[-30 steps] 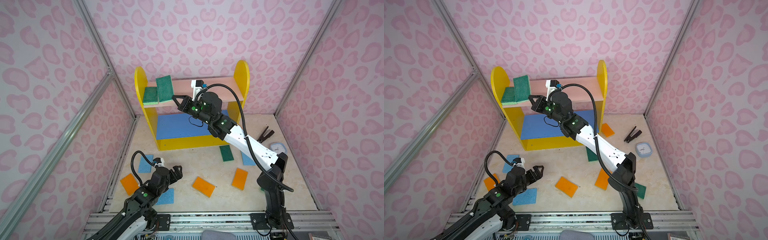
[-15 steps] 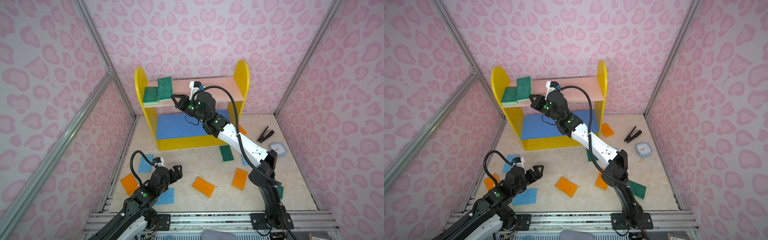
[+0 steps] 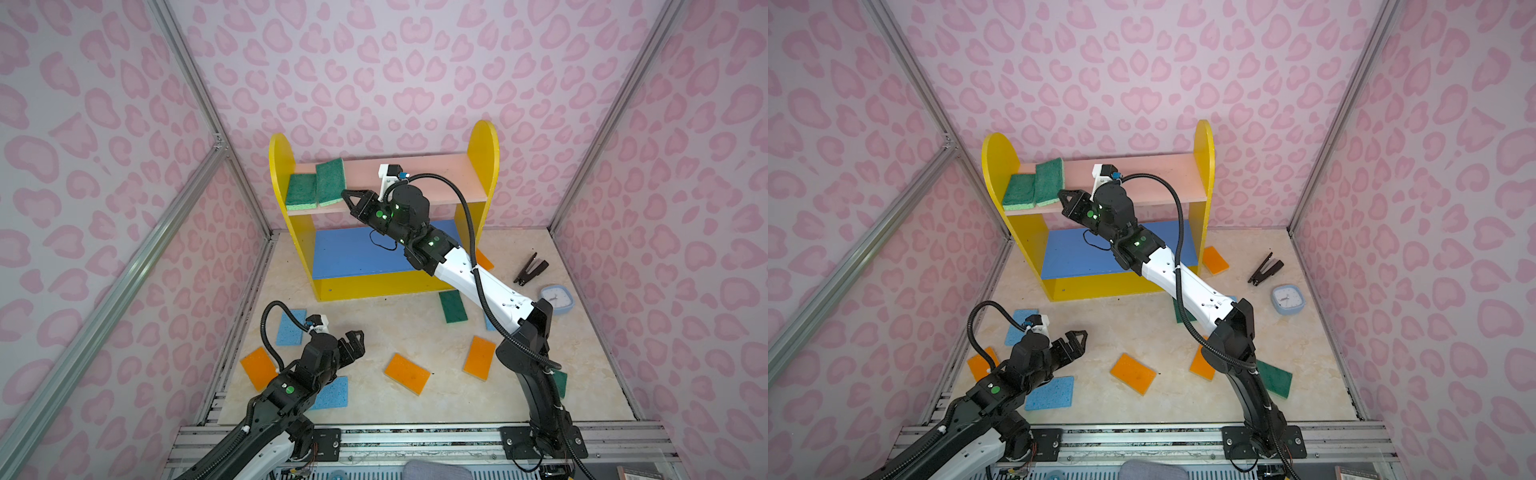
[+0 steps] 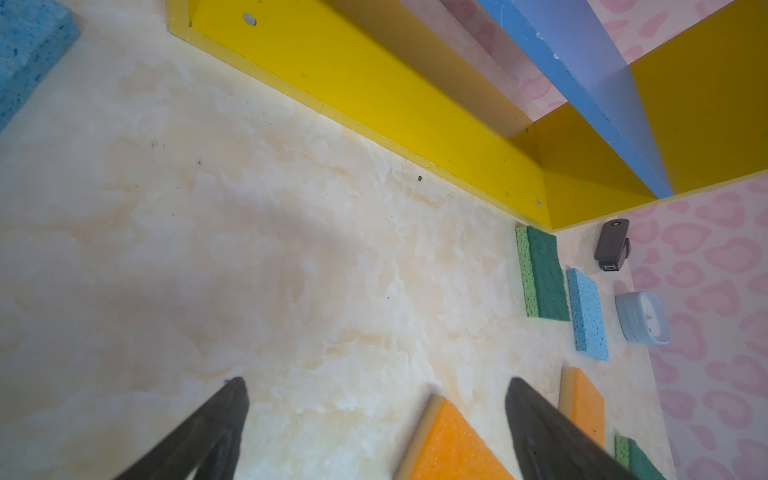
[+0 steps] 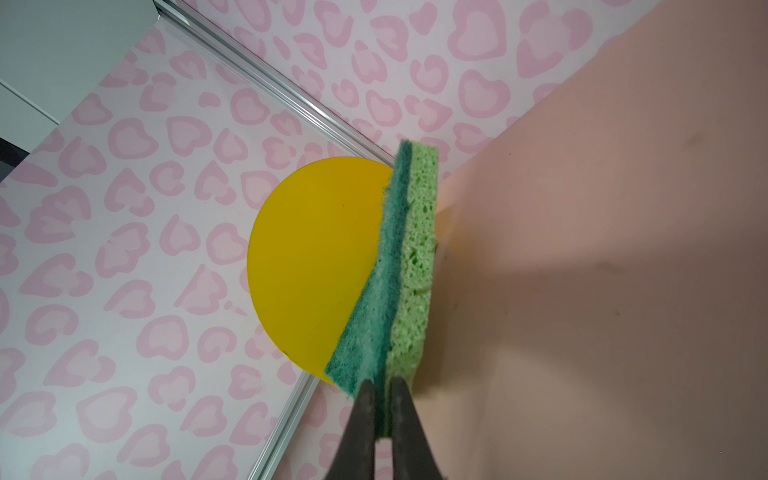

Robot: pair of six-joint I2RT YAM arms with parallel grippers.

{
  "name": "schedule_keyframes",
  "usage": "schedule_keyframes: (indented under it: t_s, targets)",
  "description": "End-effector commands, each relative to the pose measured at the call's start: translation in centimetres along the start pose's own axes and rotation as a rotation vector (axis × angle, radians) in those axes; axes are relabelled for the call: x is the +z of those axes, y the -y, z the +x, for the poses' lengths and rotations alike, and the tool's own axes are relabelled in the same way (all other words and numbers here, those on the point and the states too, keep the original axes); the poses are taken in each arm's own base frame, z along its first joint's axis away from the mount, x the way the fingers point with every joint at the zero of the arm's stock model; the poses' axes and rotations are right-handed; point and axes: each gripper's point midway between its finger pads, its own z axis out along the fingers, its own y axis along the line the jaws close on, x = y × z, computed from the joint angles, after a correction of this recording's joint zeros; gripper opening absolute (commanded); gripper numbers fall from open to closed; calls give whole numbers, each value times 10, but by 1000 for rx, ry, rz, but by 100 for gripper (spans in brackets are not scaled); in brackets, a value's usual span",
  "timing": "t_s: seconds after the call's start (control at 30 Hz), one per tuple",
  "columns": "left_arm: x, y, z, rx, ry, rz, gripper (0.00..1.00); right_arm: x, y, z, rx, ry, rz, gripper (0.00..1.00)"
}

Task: Place and organize the cleaning sponges onto the shelf
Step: 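Lower the sponge onto the pink shelf beside the first green sponge, then open the right gripper and settle the sponge against the first one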

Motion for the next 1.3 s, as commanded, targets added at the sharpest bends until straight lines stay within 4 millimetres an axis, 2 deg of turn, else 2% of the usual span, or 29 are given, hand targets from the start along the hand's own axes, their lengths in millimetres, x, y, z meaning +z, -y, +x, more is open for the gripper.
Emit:
schedule_keyframes:
  t_s: [0.0,0.4,0.47,0.57,0.6,0.7,0.83,0.93,1.27]
  targets:
    - [0,3,-3,-8,13,10,98,3,1,1,3,4,-20,11]
    - [0,3,-3,-13,15,11,98,6,1,6,8,-6,-30,23]
    - [0,2,-3,-13,16,10,98,7,2,6,6,-5,-28,21]
    - [0,1,-3,-13,14,8,98,8,3,8,6,-8,-30,10]
    - [0,2,-3,-13,15,10,98,8,3,8,7,-9,-30,10]
    - [0,2,-3,-12,15,10,98,9,2,11,0,-13,-31,18]
    - [0,1,-3,-15,16,10,98,6,-2,13,-28,-15,-20,42]
    - [0,2,-2,-16,14,13,98,1,-4,15,-84,-10,15,55]
    - [0,1,-2,-19,14,12,98,-8,11,19,-212,-32,149,60]
